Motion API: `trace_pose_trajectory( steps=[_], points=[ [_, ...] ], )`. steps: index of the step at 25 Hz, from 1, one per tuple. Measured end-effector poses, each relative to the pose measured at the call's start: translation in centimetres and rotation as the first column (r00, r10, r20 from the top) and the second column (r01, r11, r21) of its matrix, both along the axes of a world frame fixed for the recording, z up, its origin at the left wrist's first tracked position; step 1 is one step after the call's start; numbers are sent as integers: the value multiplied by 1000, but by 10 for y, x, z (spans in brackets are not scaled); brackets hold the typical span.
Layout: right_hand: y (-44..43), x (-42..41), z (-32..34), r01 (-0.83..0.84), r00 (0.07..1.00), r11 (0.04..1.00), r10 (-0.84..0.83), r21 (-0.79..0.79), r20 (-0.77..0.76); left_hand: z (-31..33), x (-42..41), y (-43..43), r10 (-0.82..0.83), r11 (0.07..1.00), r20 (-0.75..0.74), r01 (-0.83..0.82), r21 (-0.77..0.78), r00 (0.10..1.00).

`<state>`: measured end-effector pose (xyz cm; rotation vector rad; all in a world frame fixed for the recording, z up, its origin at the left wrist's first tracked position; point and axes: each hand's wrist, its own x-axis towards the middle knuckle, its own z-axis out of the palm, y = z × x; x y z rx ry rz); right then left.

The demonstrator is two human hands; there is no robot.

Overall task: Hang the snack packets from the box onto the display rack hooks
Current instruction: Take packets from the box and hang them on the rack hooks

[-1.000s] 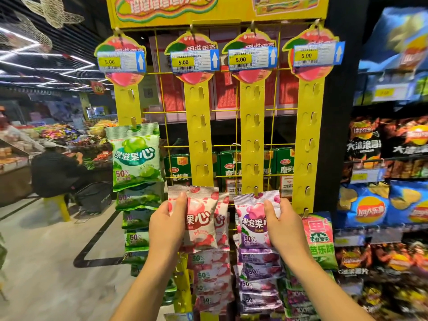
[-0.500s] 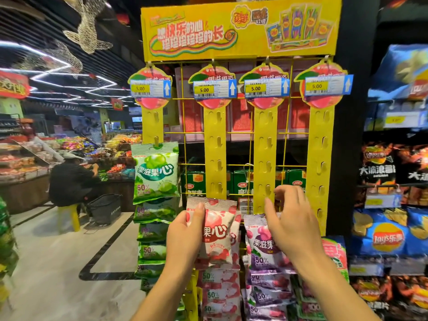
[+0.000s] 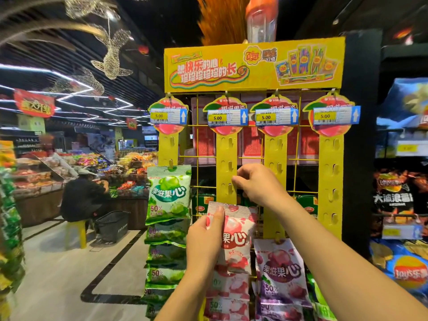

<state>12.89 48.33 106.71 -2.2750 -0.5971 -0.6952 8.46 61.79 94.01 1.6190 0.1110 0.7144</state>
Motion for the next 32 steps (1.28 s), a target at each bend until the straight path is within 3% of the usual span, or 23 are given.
trace_pose_trajectory(
  steps=[12,24,32],
  points=[
    [-3,8,-2,-40,999,999,40,7,-2,7,22,-2,186,979,-10,-184,82,983],
    [-5,13,-5,-60,998,998,61,26,-12,-8,17,-4,231,960,-48,-220,176,972],
    [-3,12,-6,-52,999,998,53,35,-5,-16,7,-7,256,916,-28,-233,327,966]
  ],
)
